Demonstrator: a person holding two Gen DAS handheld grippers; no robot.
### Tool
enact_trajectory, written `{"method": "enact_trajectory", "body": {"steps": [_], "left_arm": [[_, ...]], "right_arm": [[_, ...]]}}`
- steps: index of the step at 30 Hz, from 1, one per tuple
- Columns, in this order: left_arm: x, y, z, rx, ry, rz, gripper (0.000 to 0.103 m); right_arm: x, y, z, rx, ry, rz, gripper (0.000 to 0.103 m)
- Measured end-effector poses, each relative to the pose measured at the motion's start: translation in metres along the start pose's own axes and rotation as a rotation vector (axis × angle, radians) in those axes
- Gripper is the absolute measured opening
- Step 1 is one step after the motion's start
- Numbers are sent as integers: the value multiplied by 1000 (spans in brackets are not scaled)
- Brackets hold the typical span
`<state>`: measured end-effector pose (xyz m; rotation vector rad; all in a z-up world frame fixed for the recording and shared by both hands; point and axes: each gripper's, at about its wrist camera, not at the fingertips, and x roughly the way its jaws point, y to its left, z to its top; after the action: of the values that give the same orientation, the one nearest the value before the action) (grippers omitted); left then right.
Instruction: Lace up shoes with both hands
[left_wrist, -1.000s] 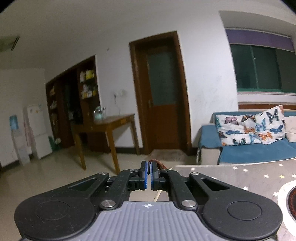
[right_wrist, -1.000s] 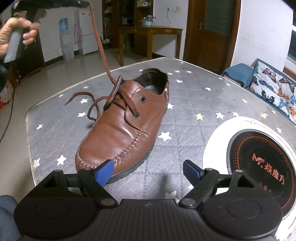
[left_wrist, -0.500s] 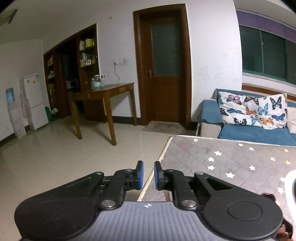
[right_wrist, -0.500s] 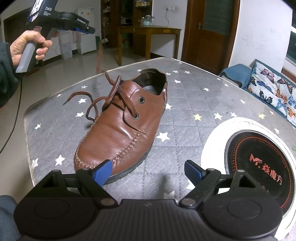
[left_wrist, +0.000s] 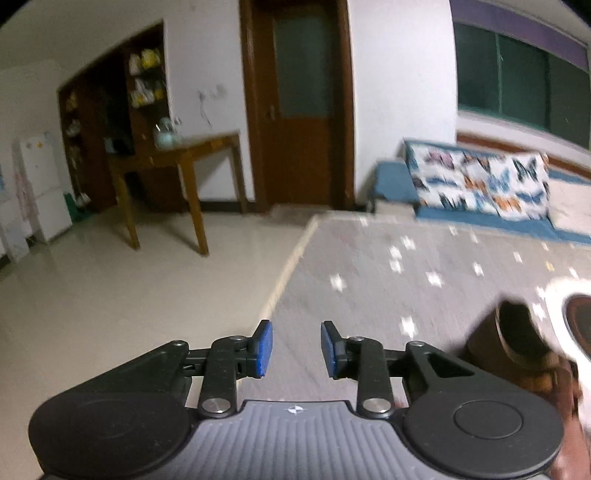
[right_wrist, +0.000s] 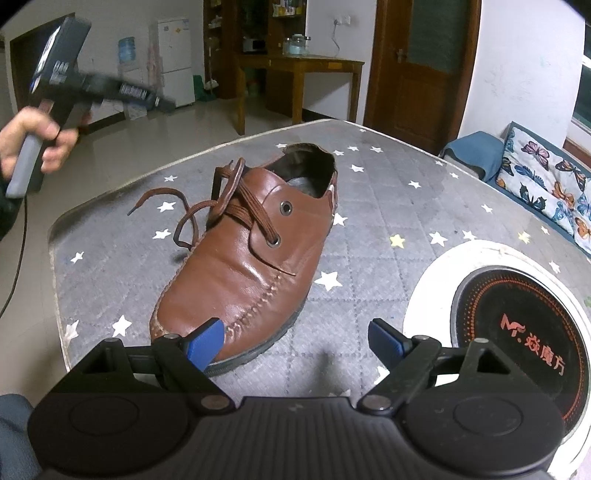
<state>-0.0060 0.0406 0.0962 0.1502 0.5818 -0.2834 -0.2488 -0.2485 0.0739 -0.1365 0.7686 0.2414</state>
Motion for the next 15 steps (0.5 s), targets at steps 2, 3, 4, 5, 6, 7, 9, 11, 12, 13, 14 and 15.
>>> {"method": "enact_trajectory", "body": {"steps": [2,3,4,5,6,7,9,11,12,13,14,15], "left_arm": [[4,-3,-17,17,56,5,31],[7,-5,-24,25,86,11,31],[13,-6,-31,27,118,14,31],[17,-7,-38,29,147,21,31],[22,-7,-44,30,172,37,31],[26,-7,-50,31,196,54,31],[31,-5,-61,18,223,63,31],[27,-4,-66,0,209,57,31],[26,-4,-66,-3,211,57,30],[26,-4,-66,-7,213,54,28],[25,-4,-66,-13,214,44,19],[24,-5,-66,-16,215,39,16]], "right_arm": [[-1,0,1,-7,-6,-4,87],[-2,0,1,-10,-11,-6,87],[-3,0,2,-12,-16,-7,87],[-5,0,3,-13,-22,-8,87],[-6,1,3,-15,-27,-9,87],[-7,1,4,-18,-31,-11,87],[-9,1,5,-23,-41,-14,87],[-11,2,5,-30,-44,-17,87],[-11,3,5,-33,-46,-17,87],[-11,3,5,-35,-48,-18,87],[-11,4,6,-37,-52,-21,87],[-12,4,6,-40,-56,-23,87]]}}
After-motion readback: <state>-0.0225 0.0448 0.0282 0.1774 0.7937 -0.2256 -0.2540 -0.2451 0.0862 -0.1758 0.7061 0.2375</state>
